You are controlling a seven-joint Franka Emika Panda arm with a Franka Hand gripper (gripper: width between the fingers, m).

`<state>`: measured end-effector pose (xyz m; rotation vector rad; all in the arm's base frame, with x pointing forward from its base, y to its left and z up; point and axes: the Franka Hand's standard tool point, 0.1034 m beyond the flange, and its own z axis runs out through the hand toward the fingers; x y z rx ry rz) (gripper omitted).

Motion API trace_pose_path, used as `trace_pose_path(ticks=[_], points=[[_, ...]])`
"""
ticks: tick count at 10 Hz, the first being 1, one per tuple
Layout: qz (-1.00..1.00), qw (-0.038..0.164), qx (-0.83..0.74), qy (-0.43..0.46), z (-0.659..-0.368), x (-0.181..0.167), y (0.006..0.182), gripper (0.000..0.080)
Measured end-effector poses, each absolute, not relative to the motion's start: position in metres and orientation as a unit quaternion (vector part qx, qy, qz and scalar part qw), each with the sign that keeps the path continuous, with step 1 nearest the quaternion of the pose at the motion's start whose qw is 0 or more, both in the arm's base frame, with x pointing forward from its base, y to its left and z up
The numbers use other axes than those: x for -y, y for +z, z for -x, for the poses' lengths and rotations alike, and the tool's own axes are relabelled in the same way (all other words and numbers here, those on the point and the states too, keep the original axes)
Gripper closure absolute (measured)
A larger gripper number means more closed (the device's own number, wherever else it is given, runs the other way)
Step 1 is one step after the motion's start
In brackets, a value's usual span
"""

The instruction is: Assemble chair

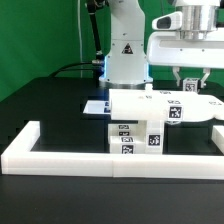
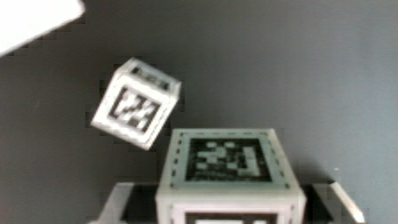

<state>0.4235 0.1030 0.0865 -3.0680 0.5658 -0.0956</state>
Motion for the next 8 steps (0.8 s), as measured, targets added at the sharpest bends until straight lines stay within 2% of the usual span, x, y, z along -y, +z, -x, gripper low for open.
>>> trace_pose_path(ticks=[2,4,8], points=[[0.988,0.016,-0.150,-0.032,-0.442,-0.068,0.103,0.0512],[0.987,0.021,-0.157,-0.019,-0.459,-0.063,0.117,0.0512],[0.988,0.019,-0.153,-0.022,-0.459,-0.061,0.115,0.0512]])
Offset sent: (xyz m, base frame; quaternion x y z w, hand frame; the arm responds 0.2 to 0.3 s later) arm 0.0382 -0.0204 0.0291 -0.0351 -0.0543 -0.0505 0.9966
